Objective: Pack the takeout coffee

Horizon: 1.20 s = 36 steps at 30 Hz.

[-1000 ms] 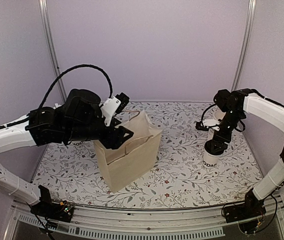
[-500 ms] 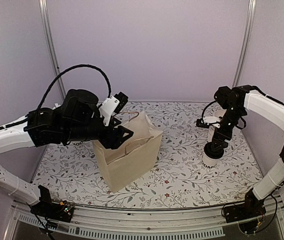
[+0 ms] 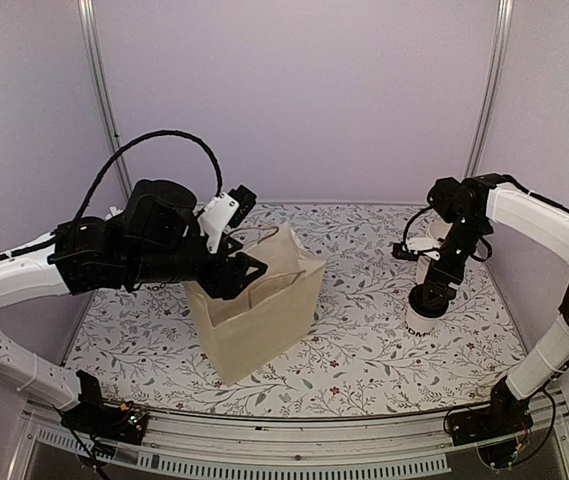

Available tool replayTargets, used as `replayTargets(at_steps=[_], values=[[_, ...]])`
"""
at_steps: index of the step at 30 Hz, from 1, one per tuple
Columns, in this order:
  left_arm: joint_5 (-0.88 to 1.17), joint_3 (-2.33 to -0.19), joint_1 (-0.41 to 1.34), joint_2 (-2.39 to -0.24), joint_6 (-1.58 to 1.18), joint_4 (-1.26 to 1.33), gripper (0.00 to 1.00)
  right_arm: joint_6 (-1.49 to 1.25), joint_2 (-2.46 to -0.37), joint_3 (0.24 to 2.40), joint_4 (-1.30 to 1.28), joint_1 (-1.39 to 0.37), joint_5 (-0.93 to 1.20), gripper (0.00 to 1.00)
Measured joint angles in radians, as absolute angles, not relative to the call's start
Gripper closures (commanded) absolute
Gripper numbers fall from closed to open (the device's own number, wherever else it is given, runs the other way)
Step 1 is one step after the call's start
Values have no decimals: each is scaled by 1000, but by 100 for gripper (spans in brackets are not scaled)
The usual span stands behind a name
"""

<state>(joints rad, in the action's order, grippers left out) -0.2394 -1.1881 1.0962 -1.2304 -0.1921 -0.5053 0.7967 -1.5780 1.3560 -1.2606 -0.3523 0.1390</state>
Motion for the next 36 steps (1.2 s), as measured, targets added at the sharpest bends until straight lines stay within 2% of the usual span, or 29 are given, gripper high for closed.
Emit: replayTargets(at_steps=[8,16,24,32,36], values=[[-240,-1180,1095,-1228,-195,-501,33,796,-1579,1326,-1258,-353,140,9],[-239,-1178,1095,-1228,-197,-495,33,793,-1579,1306,-1237,-360,127,20],[-239,-1178,1095,-1225,-207,-492,33,783,-1575,1295,-1223,-374,110,21],[-238,-1178,1095,-1217,-211,-491,32,778,-1541,1264,-1196,-400,87,34],[-234,-1178,1095,-1217,-212,-491,32,778,-1534,1261,-1196,-402,86,37]])
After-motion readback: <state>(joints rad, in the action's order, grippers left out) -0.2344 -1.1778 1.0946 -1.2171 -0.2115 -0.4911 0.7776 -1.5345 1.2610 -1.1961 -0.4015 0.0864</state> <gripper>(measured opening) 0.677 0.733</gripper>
